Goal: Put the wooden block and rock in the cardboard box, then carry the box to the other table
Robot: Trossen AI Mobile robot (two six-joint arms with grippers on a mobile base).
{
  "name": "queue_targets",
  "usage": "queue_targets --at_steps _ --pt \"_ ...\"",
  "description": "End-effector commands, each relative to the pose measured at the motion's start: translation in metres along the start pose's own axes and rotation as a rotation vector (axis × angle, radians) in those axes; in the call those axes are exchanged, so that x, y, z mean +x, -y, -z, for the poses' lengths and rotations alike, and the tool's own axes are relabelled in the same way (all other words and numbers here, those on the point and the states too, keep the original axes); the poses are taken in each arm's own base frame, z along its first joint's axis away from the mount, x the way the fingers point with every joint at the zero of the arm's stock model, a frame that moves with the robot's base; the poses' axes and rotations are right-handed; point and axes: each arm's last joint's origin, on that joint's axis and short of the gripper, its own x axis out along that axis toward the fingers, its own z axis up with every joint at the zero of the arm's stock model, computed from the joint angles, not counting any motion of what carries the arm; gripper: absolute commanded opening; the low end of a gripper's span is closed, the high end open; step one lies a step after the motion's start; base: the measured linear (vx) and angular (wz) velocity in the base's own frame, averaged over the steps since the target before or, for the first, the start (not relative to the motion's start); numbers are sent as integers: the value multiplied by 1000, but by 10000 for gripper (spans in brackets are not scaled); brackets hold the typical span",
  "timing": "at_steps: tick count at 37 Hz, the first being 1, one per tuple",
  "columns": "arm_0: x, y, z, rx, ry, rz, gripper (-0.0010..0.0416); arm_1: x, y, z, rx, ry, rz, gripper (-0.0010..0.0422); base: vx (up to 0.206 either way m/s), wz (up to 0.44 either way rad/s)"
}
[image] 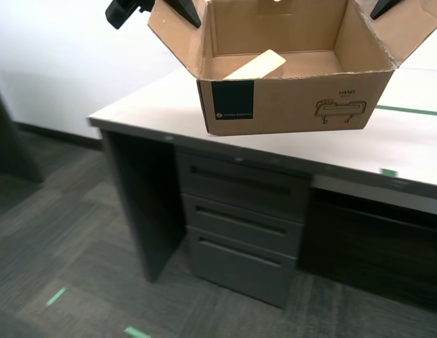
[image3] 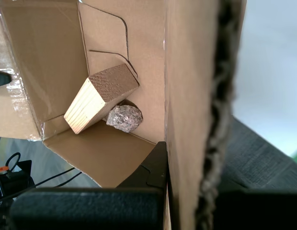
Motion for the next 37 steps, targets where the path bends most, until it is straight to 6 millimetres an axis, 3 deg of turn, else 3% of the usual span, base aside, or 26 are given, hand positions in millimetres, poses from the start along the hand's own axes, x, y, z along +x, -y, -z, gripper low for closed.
queue_targets --at_steps 1,37 --pt "0 -1 0 42 -3 -2 -1 -1 2 0 30 5 7 -1 -72 341" --pt "3 -3 1 30 -18 -5 -1 1 3 0 -27 3 8 -1 -60 227"
